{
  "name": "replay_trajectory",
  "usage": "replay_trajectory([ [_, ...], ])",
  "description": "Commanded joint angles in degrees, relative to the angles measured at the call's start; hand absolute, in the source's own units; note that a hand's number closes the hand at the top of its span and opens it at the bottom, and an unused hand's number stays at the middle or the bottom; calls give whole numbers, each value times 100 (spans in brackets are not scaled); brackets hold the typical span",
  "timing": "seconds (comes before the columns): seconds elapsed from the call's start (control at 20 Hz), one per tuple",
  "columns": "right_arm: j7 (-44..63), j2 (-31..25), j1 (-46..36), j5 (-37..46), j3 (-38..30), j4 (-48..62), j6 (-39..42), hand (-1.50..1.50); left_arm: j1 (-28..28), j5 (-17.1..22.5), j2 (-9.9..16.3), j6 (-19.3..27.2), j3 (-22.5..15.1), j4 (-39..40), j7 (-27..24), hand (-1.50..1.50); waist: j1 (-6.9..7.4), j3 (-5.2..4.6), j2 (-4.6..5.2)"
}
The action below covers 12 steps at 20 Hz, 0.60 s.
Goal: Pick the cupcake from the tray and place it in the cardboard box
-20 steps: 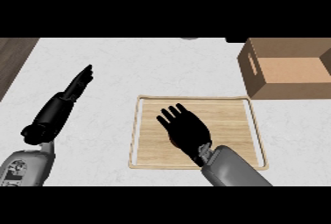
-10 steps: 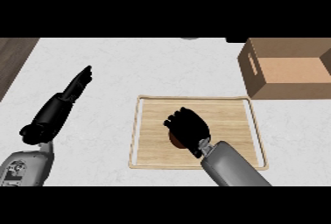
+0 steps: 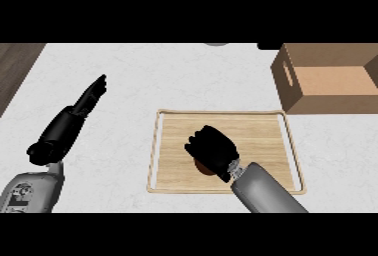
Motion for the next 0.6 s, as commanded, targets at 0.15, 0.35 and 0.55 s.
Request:
replay_trajectory([
  [0.15, -2903, -1912, 1096, -1158, -100, -728, -558, 150, -96, 43, 8, 25, 87, -99, 218, 0, -202, 22, 19],
  [0.35, -4522, -2953, 1516, -2042, -685, -1161, -1070, 150, 205, 33, 47, 3, 145, 13, -68, 0, -180, 14, 20],
  [0.55, -5561, -3535, 2038, -2845, -1420, -1629, -1510, 150, 194, 229, 186, -221, 300, 56, -119, 0, -157, 9, 12],
])
